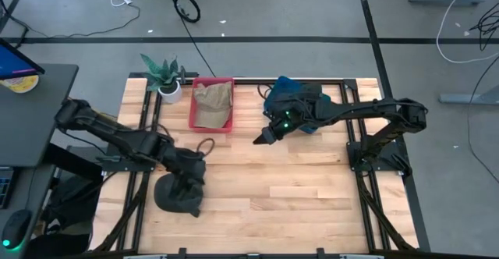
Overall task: Pick & Place hat
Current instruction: Put the black cap into the blue bin
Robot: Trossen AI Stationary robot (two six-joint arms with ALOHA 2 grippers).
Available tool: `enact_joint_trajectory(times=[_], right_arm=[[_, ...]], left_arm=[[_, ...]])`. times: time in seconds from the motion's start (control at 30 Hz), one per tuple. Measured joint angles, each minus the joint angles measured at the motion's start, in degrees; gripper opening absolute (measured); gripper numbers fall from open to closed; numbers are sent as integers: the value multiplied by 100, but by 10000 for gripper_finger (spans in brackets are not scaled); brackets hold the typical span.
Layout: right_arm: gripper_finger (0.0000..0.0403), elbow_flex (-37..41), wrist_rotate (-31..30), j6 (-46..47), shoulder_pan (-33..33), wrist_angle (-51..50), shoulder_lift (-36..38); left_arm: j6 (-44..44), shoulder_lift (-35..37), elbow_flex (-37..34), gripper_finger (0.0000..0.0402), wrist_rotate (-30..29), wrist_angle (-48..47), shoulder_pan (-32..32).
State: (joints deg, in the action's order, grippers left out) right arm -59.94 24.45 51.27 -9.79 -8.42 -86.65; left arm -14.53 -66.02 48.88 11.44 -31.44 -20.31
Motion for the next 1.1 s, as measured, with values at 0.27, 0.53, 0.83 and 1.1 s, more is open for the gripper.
enact_joint_trajectory(times=[0.27, 0.53, 0.83, 1.1], right_arm=[[194, 0, -272, 282, 177, 117, 0], [194, 0, -453, 441, 296, 154, 2], [194, 0, -680, 522, 333, 205, 2], [194, 0, -888, 178, 366, 365, 2]], left_arm=[[1933, -851, 0, 182, 514, -571, -58], [3026, -1373, 4, 182, -120, -821, -58], [3872, -1828, 4, 182, -151, -892, -60], [4582, -2369, 4, 182, -156, -572, -84]])
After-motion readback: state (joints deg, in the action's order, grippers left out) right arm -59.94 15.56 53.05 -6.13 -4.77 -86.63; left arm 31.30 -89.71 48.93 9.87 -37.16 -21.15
